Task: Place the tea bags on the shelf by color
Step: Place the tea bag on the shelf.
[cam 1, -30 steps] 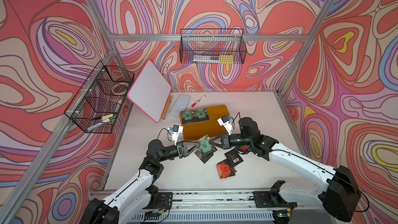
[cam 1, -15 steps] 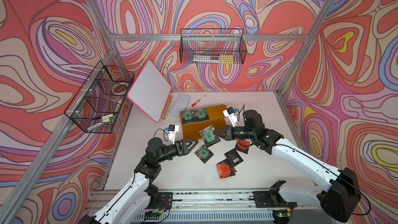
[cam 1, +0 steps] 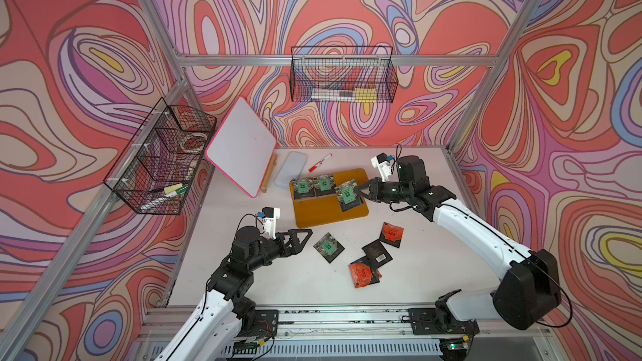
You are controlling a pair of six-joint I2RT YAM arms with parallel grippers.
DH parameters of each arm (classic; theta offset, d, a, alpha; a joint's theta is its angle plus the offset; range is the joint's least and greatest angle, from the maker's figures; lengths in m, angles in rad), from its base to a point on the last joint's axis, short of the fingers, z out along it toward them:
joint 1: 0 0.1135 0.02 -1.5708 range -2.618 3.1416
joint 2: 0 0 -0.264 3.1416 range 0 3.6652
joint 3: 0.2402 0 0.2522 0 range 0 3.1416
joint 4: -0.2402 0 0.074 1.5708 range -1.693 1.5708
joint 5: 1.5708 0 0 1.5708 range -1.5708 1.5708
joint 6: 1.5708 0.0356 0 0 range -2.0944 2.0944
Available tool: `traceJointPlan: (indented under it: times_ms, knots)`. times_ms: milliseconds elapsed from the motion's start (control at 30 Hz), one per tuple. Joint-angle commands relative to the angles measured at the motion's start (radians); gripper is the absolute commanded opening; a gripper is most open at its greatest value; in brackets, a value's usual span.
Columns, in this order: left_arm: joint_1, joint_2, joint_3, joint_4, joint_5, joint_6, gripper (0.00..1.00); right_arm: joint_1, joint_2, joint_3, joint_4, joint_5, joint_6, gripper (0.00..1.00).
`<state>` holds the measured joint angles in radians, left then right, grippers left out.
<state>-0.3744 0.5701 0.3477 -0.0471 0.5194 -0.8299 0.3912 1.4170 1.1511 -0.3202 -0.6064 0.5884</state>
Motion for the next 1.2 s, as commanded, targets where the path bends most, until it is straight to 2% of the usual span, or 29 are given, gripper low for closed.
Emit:
traceJointPlan:
  times_ms: [0,567,1167]
  knots:
    - [-0.007,-0.009,0.013,-0.04,-0.019,0.031,0.99,-0.032,0.035,0.052,-0.022,-0.02,-0.031,0.0]
    - [-0.007,-0.074,0.001,-0.101,-0.063,0.034,0.99,-0.125,0.259,0.216,-0.014,-0.065,-0.039,0.0]
    - [-0.007,-0.133,0.007,-0.166,-0.104,0.04,0.99,-0.138,0.426,0.352,-0.07,-0.084,-0.033,0.0]
